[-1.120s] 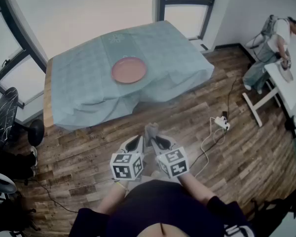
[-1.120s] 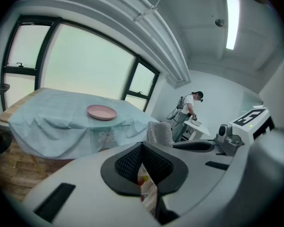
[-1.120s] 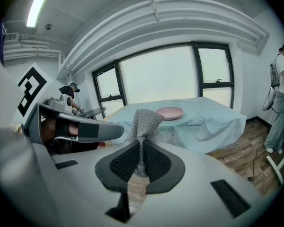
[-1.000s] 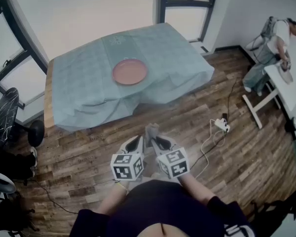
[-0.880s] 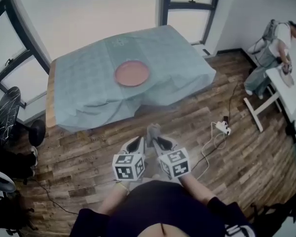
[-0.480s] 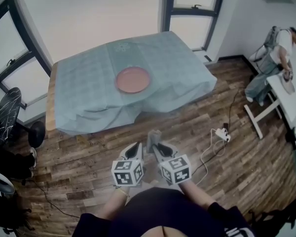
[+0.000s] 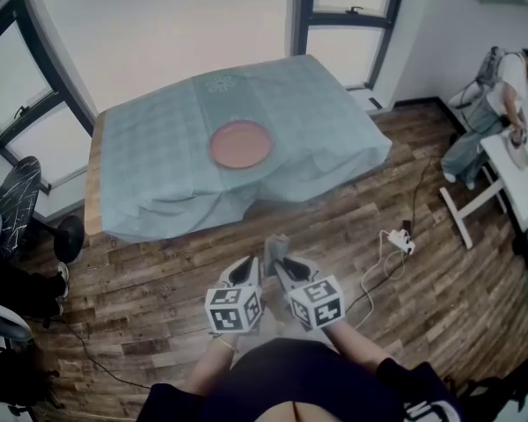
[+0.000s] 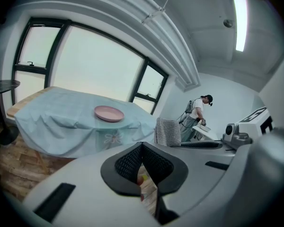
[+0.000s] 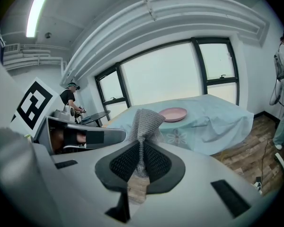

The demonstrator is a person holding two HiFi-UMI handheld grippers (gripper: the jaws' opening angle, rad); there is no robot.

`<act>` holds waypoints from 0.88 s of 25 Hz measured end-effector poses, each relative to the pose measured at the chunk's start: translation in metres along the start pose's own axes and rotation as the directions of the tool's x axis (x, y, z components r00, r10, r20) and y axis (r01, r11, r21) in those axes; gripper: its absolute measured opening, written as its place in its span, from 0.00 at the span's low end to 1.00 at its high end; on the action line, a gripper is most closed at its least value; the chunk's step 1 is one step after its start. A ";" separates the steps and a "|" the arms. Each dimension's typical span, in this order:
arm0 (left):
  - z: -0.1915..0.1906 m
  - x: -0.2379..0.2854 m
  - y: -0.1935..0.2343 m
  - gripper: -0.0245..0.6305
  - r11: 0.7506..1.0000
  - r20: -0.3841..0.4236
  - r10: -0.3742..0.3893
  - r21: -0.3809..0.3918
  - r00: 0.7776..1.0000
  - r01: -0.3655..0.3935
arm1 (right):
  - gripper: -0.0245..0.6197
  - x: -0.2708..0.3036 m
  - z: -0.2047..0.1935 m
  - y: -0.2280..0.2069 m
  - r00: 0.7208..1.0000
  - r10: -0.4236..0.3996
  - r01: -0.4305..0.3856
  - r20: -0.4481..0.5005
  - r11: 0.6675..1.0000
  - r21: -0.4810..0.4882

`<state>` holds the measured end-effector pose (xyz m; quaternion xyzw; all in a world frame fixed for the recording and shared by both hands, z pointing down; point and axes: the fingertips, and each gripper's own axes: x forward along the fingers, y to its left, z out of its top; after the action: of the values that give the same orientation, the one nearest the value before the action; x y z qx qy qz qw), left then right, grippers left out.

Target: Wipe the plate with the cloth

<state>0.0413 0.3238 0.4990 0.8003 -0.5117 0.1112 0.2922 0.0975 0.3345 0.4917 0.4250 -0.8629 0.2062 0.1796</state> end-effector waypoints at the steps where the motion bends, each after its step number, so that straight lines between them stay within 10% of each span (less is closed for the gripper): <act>1: 0.001 0.001 0.000 0.06 1.000 0.001 0.001 -0.001 1.000 -0.001 | 0.09 0.001 0.002 0.000 1.000 0.005 -0.005 -0.001 1.000 -0.003; 22: 0.068 0.075 0.054 0.06 1.000 0.007 0.012 0.005 1.000 -0.012 | 0.09 0.073 0.074 -0.057 0.999 -0.011 0.011 0.033 1.000 -0.014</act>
<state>0.0192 0.2112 0.4993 0.7984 -0.5171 0.1113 0.2877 0.0914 0.2171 0.4759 0.4318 -0.8649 0.1919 0.1694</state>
